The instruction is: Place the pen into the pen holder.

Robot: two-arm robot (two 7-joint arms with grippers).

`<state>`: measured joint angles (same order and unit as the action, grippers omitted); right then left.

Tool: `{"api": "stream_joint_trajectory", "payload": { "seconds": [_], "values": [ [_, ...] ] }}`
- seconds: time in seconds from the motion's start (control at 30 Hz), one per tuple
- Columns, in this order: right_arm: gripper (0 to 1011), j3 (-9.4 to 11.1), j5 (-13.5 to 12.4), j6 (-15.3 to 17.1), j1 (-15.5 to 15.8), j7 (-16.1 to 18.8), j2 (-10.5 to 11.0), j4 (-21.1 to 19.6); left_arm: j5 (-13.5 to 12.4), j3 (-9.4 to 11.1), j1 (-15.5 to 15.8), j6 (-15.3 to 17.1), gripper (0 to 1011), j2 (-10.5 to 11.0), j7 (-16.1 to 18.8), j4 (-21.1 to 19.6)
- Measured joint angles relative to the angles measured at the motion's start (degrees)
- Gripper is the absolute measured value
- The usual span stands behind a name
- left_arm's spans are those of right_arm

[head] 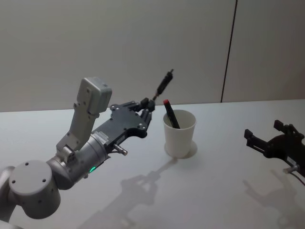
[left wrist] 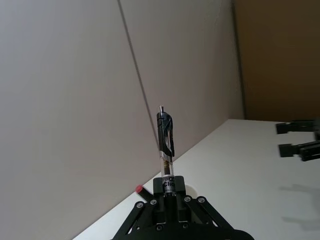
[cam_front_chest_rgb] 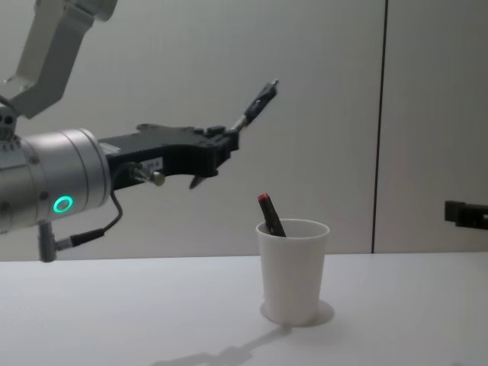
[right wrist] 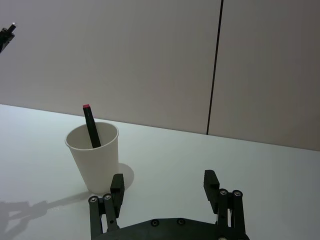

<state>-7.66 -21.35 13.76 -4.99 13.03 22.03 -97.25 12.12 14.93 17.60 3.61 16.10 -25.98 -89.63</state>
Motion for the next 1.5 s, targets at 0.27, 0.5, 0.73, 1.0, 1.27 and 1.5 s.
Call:
{"api": "stream_joint_trajectory", "payload": {
  "seconds": [0.27, 0.5, 0.73, 1.0, 1.27, 1.5],
  "values": [
    [1001, 0.0, 0.0, 0.0, 0.0, 0.0, 0.0, 0.0, 0.9, 0.5, 1.6, -1.1, 130, -0.1, -7.6, 1.5],
    [1001, 0.0, 0.0, 0.0, 0.0, 0.0, 0.0, 0.0, 0.7, 1.5, 2.8, -1.5, 130, -0.6, -12.8, 2.8],
    [1001, 0.0, 0.0, 0.0, 0.0, 0.0, 0.0, 0.0, -0.2, 2.9, 3.7, -1.5, 130, -1.4, -17.0, 4.3],
    [1001, 0.0, 0.0, 0.0, 0.0, 0.0, 0.0, 0.0, -0.8, 4.1, 4.3, -1.6, 130, -2.1, -19.5, 5.5],
    [1001, 0.0, 0.0, 0.0, 0.0, 0.0, 0.0, 0.0, -1.1, 5.0, 4.7, -1.6, 130, -2.6, -20.9, 6.2],
    [1001, 0.0, 0.0, 0.0, 0.0, 0.0, 0.0, 0.0, -1.2, 5.3, 4.8, -1.6, 130, -2.7, -21.5, 6.5]
  ]
}}
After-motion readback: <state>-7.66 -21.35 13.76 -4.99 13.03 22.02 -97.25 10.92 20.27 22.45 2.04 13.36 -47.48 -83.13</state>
